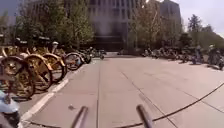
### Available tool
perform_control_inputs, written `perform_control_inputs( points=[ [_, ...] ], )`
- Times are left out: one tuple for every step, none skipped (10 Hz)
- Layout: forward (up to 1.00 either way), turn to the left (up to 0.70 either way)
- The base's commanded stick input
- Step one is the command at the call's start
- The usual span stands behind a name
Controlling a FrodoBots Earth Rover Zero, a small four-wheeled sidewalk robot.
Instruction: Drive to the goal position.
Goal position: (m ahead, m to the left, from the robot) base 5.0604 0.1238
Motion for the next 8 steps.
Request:
perform_control_inputs(
  points=[
    [0.70,0.00],
    [0.70,0.00],
    [0.70,0.00],
    [0.70,0.00],
    [0.70,0.00],
    [0.70,0.00],
    [0.70,0.00],
    [0.70,0.00]
  ],
)
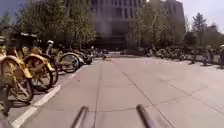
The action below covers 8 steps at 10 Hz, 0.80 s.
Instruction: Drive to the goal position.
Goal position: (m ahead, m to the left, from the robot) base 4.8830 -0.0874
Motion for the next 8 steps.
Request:
perform_control_inputs(
  points=[
    [0.70,0.00],
    [0.70,0.00],
    [0.70,0.00],
    [0.70,0.00],
    [0.70,0.00],
    [0.70,0.00],
    [0.70,0.00],
    [0.70,0.00]
  ],
)
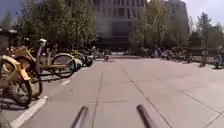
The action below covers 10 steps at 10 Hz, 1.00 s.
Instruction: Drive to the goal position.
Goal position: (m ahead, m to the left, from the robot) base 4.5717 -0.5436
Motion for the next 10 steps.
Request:
perform_control_inputs(
  points=[
    [0.70,0.00],
    [0.70,0.00],
    [0.70,0.00],
    [0.70,0.00],
    [0.70,0.00],
    [0.70,0.00],
    [0.70,0.00],
    [0.70,0.00],
    [0.70,0.00],
    [0.70,0.00]
  ],
)
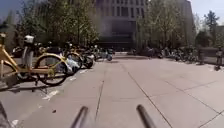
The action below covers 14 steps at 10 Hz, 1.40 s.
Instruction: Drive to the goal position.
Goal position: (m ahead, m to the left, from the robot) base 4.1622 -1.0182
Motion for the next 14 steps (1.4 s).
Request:
perform_control_inputs(
  points=[
    [0.70,0.00],
    [0.70,0.00],
    [0.70,0.00],
    [0.70,-0.06],
    [0.70,-0.35],
    [0.70,-0.20],
    [0.70,0.00],
    [0.70,0.00],
    [0.70,0.00],
    [0.70,0.00],
    [0.70,0.00],
    [0.70,0.00],
    [0.70,0.00],
    [0.70,0.00]
  ],
)
